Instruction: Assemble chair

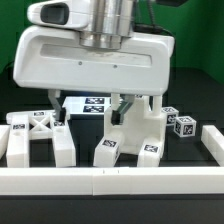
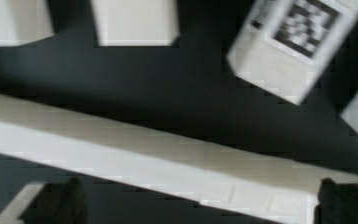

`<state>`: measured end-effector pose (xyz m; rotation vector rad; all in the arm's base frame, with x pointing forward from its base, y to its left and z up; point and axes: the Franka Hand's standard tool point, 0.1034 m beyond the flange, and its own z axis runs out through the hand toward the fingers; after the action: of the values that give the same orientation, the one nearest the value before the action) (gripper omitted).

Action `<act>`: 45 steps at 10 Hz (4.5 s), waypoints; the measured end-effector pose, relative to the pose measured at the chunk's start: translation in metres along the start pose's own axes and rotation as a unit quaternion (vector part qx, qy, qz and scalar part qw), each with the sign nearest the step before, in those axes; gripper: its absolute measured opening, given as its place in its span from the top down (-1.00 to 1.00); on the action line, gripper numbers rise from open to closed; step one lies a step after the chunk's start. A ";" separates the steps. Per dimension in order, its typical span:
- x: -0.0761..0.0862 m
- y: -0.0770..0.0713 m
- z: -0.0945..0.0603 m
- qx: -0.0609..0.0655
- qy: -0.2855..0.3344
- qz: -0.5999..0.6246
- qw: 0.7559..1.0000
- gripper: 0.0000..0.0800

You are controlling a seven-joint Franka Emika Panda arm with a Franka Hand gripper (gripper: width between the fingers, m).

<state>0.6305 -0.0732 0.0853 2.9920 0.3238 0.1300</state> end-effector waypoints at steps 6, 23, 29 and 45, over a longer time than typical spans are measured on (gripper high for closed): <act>-0.033 0.025 -0.003 0.065 -0.097 0.039 0.992 -0.62; -0.071 0.012 0.041 0.075 -0.089 0.008 0.993 -0.62; -0.063 0.010 0.038 0.081 -0.084 0.001 0.993 -0.62; -0.066 0.010 0.059 0.076 -0.075 -0.029 0.994 -0.62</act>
Offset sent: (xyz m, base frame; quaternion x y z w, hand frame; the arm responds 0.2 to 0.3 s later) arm -0.0028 -0.0029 -0.0006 0.1713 -0.1031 0.0208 0.9796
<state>0.5743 -0.1045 0.0240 3.1145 0.4198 -0.1312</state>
